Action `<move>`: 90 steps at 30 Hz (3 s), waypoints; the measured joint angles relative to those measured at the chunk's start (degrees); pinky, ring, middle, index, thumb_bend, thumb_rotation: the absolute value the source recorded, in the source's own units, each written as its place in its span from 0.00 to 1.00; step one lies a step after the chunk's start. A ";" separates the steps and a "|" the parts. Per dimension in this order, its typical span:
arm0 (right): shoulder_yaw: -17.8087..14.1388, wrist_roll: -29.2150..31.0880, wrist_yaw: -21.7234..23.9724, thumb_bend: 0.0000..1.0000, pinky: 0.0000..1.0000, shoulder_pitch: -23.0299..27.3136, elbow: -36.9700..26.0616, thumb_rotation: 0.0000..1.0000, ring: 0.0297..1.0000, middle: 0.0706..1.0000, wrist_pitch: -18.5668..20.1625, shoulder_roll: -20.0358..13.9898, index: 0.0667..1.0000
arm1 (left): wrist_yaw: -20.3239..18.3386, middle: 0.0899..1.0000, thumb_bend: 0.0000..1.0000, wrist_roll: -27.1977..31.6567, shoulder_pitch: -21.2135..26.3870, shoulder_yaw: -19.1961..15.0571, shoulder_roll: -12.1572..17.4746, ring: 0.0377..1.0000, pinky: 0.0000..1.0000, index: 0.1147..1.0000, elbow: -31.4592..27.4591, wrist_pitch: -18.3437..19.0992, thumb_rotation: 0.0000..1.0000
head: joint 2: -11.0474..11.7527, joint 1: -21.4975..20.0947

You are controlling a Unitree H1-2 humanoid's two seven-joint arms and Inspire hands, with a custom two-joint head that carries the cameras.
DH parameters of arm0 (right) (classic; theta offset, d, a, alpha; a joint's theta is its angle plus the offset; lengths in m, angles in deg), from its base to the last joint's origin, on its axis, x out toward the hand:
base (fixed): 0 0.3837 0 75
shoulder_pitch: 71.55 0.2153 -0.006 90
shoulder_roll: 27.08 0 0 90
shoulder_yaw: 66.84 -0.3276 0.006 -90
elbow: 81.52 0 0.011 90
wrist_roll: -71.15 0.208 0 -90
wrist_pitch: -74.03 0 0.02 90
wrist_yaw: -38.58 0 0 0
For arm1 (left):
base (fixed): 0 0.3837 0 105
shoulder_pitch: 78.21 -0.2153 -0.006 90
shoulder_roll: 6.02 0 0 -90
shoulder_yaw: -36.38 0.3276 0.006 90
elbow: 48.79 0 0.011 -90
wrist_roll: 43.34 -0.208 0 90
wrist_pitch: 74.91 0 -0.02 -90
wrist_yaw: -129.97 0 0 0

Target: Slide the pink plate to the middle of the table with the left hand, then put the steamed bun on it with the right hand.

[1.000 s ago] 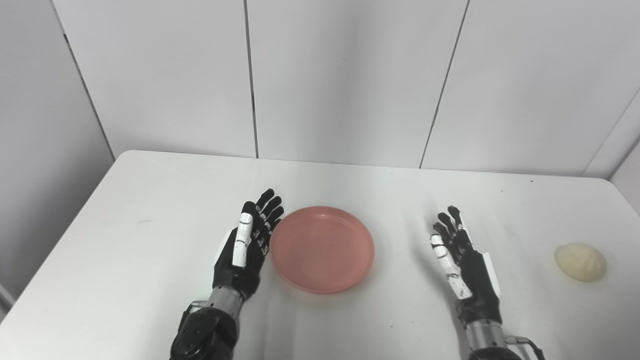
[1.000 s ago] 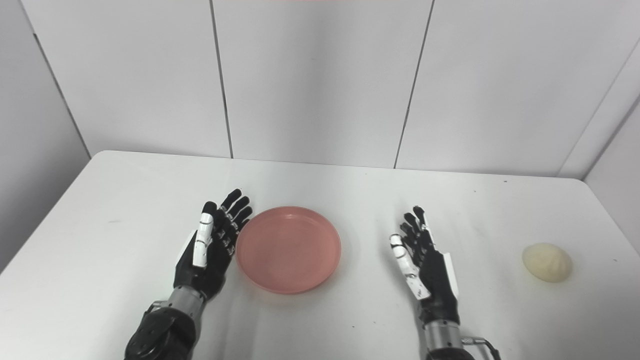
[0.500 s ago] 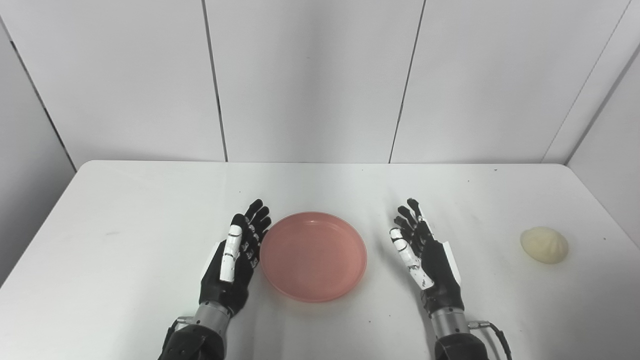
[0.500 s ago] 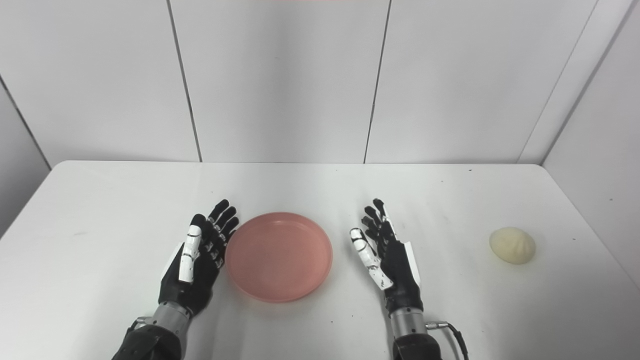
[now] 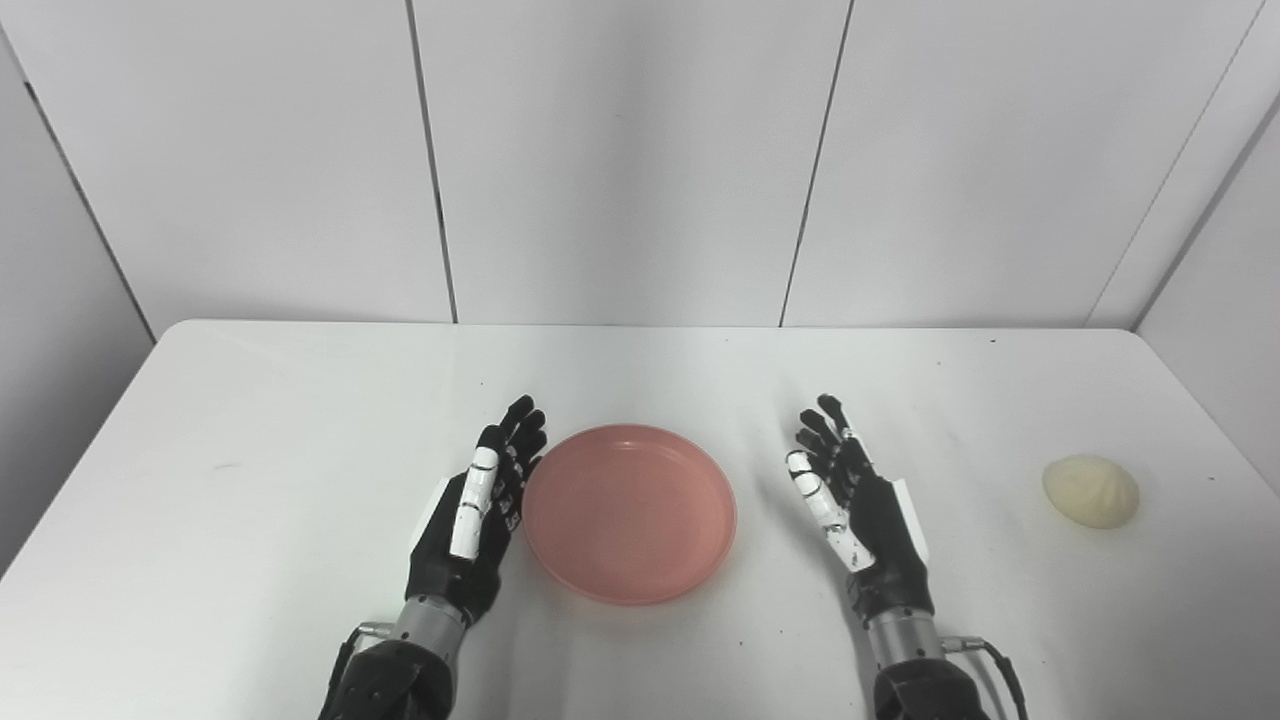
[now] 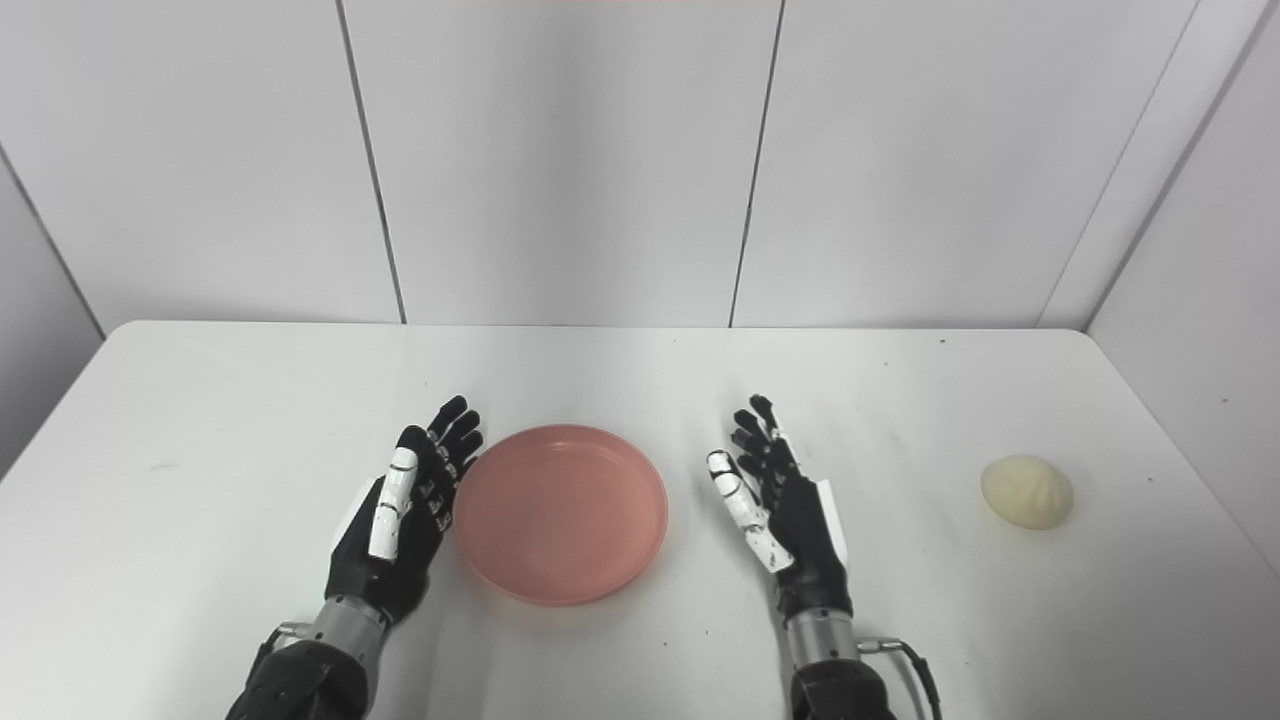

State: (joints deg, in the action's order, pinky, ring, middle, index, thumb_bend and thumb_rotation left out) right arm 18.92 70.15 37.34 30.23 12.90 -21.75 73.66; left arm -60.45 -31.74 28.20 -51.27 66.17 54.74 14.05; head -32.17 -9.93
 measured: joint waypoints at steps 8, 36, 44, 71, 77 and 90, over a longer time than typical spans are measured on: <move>-4.51 -2.89 -1.91 0.60 0.81 3.81 -4.73 0.66 0.82 0.84 0.07 -5.85 0.90 | 0.02 0.97 0.55 -0.86 1.22 -0.01 -0.05 0.99 1.00 0.93 1.95 -2.16 0.98 | 1.85 -3.25; -13.84 -40.73 5.28 0.87 0.75 6.51 -22.01 0.45 0.93 0.91 32.71 -18.57 0.88 | -3.38 0.97 0.63 1.97 3.89 -2.16 2.26 0.99 1.00 0.93 6.05 -3.74 0.97 | 5.63 -20.04; -14.31 -43.99 8.46 0.95 0.79 7.45 -13.30 0.26 0.91 0.91 33.00 -17.73 0.85 | -3.87 0.97 0.62 3.19 4.99 -3.23 2.26 0.99 1.00 0.93 7.22 -3.28 0.95 | 6.16 -20.75; -11.52 -46.37 6.00 0.93 0.62 8.35 3.99 0.19 0.78 0.83 33.04 -19.21 0.83 | -4.48 0.96 0.60 3.18 4.10 -3.66 2.62 0.99 1.00 0.92 5.49 -0.99 0.93 | 5.28 -20.66; -13.36 -51.85 8.79 0.85 0.18 9.85 6.49 0.13 0.23 0.31 33.03 -19.21 0.80 | -4.48 0.95 0.61 3.19 4.00 -3.72 2.57 0.98 1.00 0.91 5.26 -0.70 0.93 | 4.93 -20.66; -17.50 -56.12 11.60 0.54 0.24 10.34 4.93 0.01 0.29 0.39 33.03 -17.73 0.48 | -4.54 0.97 0.60 3.15 2.99 -3.70 2.58 0.99 1.00 0.92 3.76 0.17 0.94 | 4.40 -20.04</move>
State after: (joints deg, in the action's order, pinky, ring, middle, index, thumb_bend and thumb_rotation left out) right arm 1.42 14.03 48.94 40.58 17.83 11.28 55.92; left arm -64.99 -28.59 31.19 -54.97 68.75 58.51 14.21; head -27.77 -29.97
